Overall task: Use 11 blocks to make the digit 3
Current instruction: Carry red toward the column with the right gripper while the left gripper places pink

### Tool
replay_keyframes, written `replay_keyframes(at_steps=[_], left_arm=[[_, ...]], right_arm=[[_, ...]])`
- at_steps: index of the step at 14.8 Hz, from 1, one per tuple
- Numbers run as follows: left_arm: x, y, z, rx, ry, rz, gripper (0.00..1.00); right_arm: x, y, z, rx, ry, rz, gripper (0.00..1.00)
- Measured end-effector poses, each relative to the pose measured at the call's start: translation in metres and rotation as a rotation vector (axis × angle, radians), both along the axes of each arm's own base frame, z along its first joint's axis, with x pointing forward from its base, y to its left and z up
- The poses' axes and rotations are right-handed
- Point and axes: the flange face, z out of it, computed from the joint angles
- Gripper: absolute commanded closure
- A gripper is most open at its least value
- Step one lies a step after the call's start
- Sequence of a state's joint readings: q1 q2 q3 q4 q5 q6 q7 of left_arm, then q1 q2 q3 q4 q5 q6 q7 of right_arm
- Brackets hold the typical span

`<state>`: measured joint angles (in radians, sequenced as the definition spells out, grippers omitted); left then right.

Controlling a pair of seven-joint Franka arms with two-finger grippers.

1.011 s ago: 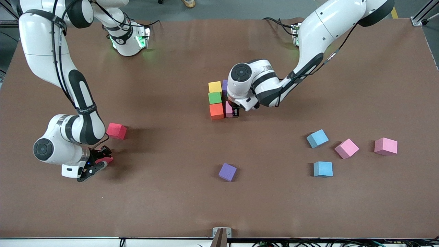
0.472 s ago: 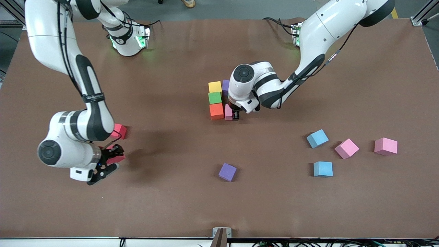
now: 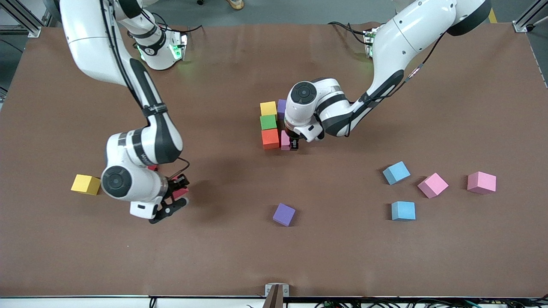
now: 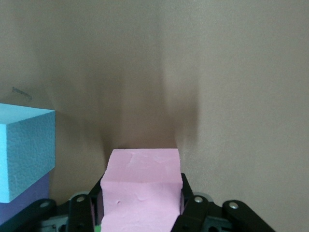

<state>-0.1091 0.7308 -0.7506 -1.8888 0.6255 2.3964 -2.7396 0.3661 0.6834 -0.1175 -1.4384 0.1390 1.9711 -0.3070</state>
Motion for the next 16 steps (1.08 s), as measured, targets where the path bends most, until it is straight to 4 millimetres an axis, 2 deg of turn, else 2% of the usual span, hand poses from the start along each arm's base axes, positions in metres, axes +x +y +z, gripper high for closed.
replay_keyframes(at_steps=[2, 4, 9, 16], left_arm=[[-0.003, -0.003, 0.000, -0.001, 0.000, -0.006, 0.91], [-0.005, -0.005, 0.000, -0.001, 0.001, -0.011, 0.91], [-0.006, -0.006, 0.000, -0.001, 0.001, -0.012, 0.91], [-0.006, -0.009, 0.000, -0.006, 0.001, -0.008, 0.91]], right_arm=[[-0.005, 0.016, 0.000, -0.007, 0.000, -0.023, 0.72], [-0.006, 0.022, 0.001, -0.010, -0.002, -0.033, 0.72], [-0.002, 0.011, 0.002, -0.016, -0.006, -0.049, 0.74], [-0.001, 0.013, 0.005, -0.014, -0.012, -0.048, 0.74]])
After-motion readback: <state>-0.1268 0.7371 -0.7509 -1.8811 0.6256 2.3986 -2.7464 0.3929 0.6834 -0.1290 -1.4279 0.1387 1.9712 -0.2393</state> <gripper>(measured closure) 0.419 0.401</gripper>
